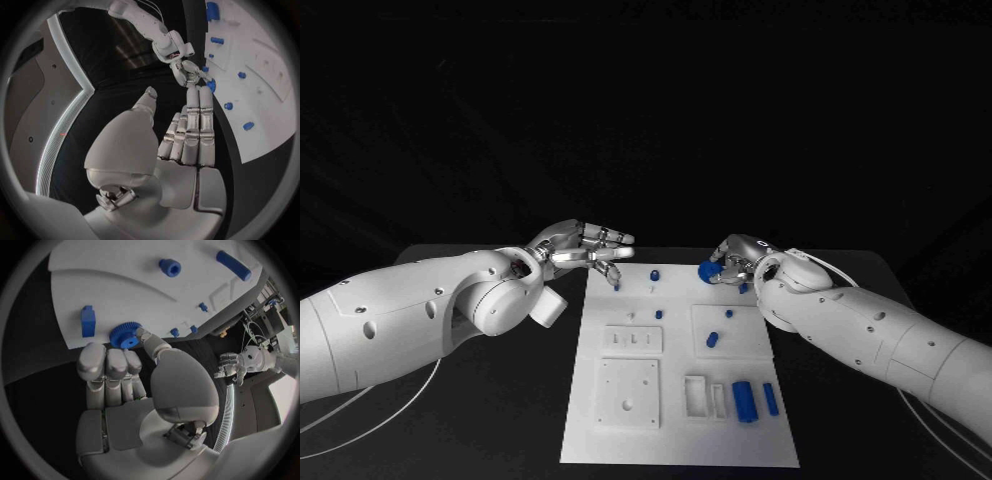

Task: Assemble the parts on the task board

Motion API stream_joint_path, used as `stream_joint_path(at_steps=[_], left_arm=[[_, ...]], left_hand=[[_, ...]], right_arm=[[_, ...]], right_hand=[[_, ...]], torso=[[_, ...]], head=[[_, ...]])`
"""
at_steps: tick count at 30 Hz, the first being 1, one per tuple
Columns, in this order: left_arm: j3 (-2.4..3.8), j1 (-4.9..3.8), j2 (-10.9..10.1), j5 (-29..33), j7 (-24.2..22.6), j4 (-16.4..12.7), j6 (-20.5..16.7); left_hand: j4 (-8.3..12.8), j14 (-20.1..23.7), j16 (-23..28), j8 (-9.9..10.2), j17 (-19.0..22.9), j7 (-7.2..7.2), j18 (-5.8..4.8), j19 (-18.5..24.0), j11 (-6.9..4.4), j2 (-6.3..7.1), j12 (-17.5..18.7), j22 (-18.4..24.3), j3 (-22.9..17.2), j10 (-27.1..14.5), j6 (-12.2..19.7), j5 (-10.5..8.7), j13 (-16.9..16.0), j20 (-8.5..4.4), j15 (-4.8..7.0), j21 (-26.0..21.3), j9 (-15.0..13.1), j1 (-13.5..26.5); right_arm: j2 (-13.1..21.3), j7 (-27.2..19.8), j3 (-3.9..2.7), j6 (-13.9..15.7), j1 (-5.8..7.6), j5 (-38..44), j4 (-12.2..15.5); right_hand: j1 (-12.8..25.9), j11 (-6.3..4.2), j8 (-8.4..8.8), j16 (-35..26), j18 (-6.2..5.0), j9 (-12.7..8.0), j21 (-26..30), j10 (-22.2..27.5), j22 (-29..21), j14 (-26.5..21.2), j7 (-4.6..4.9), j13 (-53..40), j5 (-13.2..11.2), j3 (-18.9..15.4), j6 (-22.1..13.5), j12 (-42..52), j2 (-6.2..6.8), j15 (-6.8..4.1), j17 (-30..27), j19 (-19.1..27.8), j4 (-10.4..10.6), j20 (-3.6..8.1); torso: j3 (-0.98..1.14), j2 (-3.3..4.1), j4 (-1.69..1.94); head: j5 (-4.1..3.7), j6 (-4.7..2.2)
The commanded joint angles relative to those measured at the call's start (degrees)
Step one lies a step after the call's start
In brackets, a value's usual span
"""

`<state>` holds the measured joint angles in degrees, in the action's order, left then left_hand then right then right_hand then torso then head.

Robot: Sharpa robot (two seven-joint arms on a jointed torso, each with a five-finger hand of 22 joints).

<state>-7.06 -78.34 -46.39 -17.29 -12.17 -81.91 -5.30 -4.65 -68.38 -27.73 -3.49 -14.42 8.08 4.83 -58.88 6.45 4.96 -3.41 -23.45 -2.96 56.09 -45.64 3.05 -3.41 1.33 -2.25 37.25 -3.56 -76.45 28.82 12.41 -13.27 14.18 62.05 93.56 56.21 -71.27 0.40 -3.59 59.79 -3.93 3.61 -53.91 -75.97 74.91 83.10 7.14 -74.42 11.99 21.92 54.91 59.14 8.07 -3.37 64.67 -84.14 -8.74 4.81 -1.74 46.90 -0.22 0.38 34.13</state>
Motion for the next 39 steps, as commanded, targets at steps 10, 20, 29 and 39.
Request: stream_joint_path(at_steps=[10,20,29,39], left_arm=[[0.04,-0.01,0.0,-0.5,-0.2,-0.2,0.9],[0.04,-0.01,0.0,-0.6,-0.1,-0.1,0.9],[0.04,0.0,0.1,-0.6,-0.1,-0.1,1.0],[0.04,0.03,0.1,-0.6,-0.1,-0.1,1.0]], left_hand=[[1.1,0.0,-0.2,0.2,0.0,0.03,0.59,0.1,-0.02,-0.14,-0.1,-0.1,0.0,-0.3,0.5,-0.26,0.0,-0.04,-0.13,-0.1,0.1,-0.5],[1.1,0.0,-0.2,0.1,0.0,0.02,0.58,0.1,-0.03,-0.24,-0.1,-0.2,-0.1,-0.3,0.5,-0.25,0.0,-0.04,-0.14,-0.1,0.1,-0.4],[1.1,0.0,-0.2,0.1,0.0,0.02,0.58,0.1,-0.03,-0.24,-0.1,-0.2,-0.1,-0.3,0.5,-0.25,0.0,-0.04,-0.14,-0.1,0.1,-0.4],[1.1,0.0,-0.2,0.1,0.0,0.02,0.58,0.1,-0.03,-0.24,-0.1,-0.2,-0.1,-0.3,0.5,-0.25,0.0,-0.04,-0.14,-0.1,0.1,-0.4]], right_arm=[[0.7,0.6,1.13,-2.6,-0.36,4.9,1.3],[0.7,0.5,1.35,-2.2,-0.42,3.9,1.2],[0.4,0.4,1.48,-3.2,-0.5,3.4,0.9],[0.1,0.7,3.29,-2.8,-1.02,4.4,0.5]], right_hand=[[0.8,-0.35,0.05,0.4,-0.07,0.2,-0.9,-0.9,7.3,0.4,-0.5,-0.9,0.6,1.0,3.1,1.7,-0.5,-0.4,0.2,-1.9,-1.0,0.1],[1.4,-0.31,0.03,0.4,-0.07,0.2,-0.9,-0.9,7.3,0.4,-0.43,-1.0,0.5,0.9,2.6,1.6,-0.33,-0.45,0.2,-1.9,-0.7,0.17],[1.4,-0.24,0.01,0.3,-0.07,0.2,-0.9,-0.7,7.3,0.3,-0.39,-0.9,-0.7,0.3,2.1,1.4,-0.14,-0.44,0.1,-1.9,-0.3,0.16],[0.3,-0.38,-0.04,0.3,-0.02,0.3,-1.0,-0.9,7.4,0.3,-0.63,-1.2,-1.5,0.5,3.5,1.8,-0.4,-0.45,0.2,-1.9,-0.9,0.16]], torso=[[0.0,0.07,0.08],[0.01,0.05,0.03],[0.03,0.03,0.05],[0.09,0.01,0.05]], head=[[-0.14,0.06],[-0.09,0.17],[-0.19,0.2],[-0.17,0.31]])
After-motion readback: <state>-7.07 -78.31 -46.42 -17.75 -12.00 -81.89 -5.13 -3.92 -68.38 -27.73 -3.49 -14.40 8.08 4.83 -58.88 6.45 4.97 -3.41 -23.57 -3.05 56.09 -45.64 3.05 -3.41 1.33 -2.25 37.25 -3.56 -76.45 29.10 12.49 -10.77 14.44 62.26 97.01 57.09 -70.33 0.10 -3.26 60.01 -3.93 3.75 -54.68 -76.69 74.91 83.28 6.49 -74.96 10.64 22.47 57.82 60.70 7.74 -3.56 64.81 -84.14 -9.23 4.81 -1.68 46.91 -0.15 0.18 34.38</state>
